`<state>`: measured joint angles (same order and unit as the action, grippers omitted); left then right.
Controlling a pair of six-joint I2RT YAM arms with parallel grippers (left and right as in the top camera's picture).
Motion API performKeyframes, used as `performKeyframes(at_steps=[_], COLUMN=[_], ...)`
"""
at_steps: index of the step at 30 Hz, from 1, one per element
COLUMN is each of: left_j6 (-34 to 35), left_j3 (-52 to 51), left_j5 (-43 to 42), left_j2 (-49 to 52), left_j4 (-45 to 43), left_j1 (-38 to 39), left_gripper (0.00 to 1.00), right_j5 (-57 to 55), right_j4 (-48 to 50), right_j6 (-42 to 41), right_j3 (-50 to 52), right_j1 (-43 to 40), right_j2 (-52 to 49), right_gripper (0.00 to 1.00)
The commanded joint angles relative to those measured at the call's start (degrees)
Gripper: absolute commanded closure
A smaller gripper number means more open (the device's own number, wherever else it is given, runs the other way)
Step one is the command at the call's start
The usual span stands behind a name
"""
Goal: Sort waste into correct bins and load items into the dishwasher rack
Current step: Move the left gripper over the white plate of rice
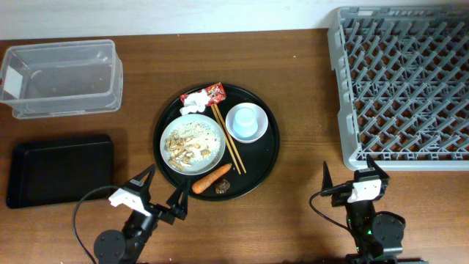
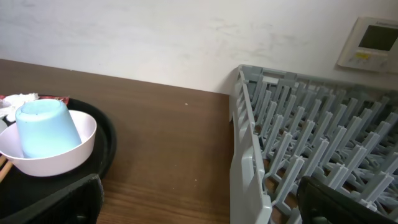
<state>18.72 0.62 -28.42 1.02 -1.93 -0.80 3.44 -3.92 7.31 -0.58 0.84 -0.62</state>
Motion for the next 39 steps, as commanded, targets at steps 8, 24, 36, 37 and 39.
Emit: performKeyframes(at_steps=[8, 24, 36, 37, 39], left_j6=[1.4, -17.5, -17.9, -17.8, -14.6], left_j3=[9.4, 49.8, 53.8, 54.2, 56.1], left_j5=[-2.2, -6.8, -13.4, -11.6, -3.8], left_j2=[6.7, 50.1, 56.4, 56.4, 56.7], left_j4=[-1.9, 32.5, 35.5, 36.2, 39.3], left_j1=[0.2, 0.2, 0.2, 0.4, 1.4], left_gripper=[0.01, 0.01, 0.01, 0.01, 0.01], right_j5=[-0.5, -0.5, -0.5, -0.5, -0.5], right_j4=[-0.4, -0.4, -0.4, -0.4, -0.4], right_j6=[-0.3, -0.3, -0.3, -0.3, -0.3], right_j3=[0.3, 0.3, 0.3, 0.3, 0.3], right_j1=[-0.2, -0.2, -0.2, -0.2, -0.2], right_j2=[0.3, 0.3, 0.3, 0.3, 0.3], right_gripper=[0.01, 0.02, 0.02, 0.02, 0.02])
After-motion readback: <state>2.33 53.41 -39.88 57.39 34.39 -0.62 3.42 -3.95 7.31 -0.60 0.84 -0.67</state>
